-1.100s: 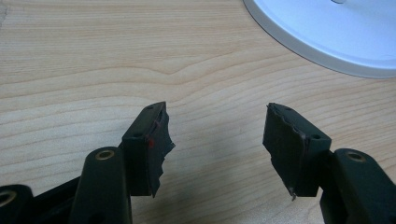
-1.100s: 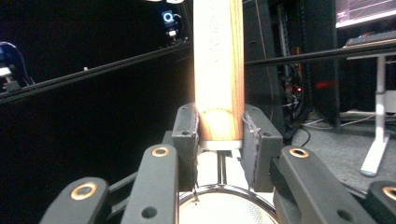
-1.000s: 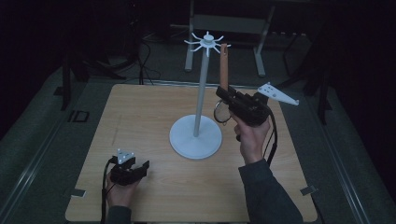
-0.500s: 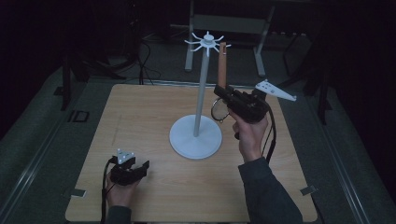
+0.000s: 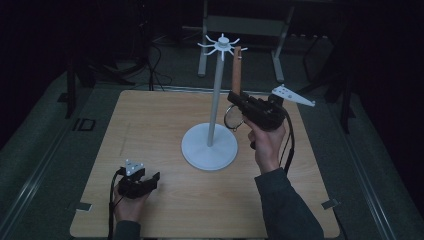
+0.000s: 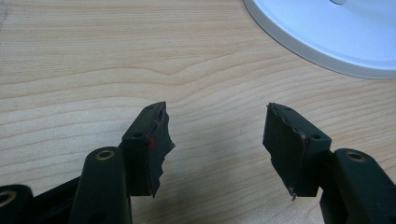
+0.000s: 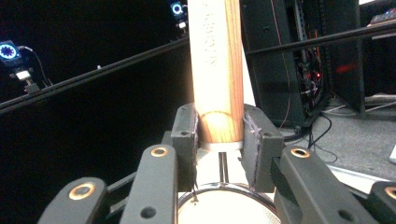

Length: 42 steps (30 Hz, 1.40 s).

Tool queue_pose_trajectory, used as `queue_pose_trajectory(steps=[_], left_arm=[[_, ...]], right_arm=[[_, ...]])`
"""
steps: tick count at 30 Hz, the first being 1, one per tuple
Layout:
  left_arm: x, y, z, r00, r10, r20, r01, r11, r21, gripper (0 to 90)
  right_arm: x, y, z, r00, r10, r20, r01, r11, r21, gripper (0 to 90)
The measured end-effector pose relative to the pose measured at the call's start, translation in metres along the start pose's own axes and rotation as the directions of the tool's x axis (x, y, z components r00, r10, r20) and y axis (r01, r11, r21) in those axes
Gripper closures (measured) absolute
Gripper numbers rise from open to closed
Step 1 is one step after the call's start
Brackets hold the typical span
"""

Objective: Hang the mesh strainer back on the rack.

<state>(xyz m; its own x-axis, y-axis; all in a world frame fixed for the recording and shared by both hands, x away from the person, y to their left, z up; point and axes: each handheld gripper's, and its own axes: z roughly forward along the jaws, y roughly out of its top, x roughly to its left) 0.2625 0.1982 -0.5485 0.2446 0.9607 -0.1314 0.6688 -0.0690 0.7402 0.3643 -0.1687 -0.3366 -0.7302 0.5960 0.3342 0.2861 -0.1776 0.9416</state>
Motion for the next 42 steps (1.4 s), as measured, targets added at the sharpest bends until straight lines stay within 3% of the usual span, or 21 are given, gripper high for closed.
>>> queue_pose_trajectory(steps=[19,22,24,27,30,33,37,42], left_arm=[[0.0,0.0,0.0,1.0,0.0,0.0,0.0,1.0,-0.002,40.7],[-0.001,0.0,0.0,1.0,0.002,-0.001,-0.002,1.0,-0.002,40.7],[-0.001,0.0,0.0,1.0,0.001,0.0,-0.001,1.0,-0.002,40.7],[-0.001,0.0,0.001,1.0,0.001,0.0,-0.001,1.0,-0.001,40.7],[-0.001,0.0,0.001,1.0,0.004,0.0,-0.004,1.0,-0.001,40.7],[-0.002,0.0,0.001,1.0,0.002,-0.001,-0.002,1.0,0.0,40.7],[-0.002,0.0,0.001,1.0,0.003,-0.001,-0.003,1.0,0.001,40.7],[-0.002,0.0,0.001,1.0,0.004,0.001,-0.004,1.0,0.001,40.7]], right_arm=[[-0.006,-0.004,0.003,0.9995,0.03,0.012,-0.03,0.999,0.027,65.3],[-0.007,-0.005,0.0,0.9993,0.027,0.025,-0.027,1.0,0.012,55.2],[-0.006,-0.004,-0.002,0.998,0.008,0.062,-0.008,1.0,-0.002,47.1],[-0.004,-0.004,-0.007,0.9884,-0.056,0.141,0.057,0.998,-0.002,39.1],[-0.002,-0.004,-0.011,0.9772,-0.098,0.188,0.098,0.995,0.007,36.2],[-0.002,-0.004,-0.013,0.9722,-0.118,0.202,0.118,0.993,0.013,34.8],[0.0,-0.006,-0.016,0.9593,-0.169,0.226,0.164,0.986,0.04,34.4],[-0.001,-0.009,-0.016,0.9529,-0.194,0.233,0.179,0.98,0.082,34.4]])
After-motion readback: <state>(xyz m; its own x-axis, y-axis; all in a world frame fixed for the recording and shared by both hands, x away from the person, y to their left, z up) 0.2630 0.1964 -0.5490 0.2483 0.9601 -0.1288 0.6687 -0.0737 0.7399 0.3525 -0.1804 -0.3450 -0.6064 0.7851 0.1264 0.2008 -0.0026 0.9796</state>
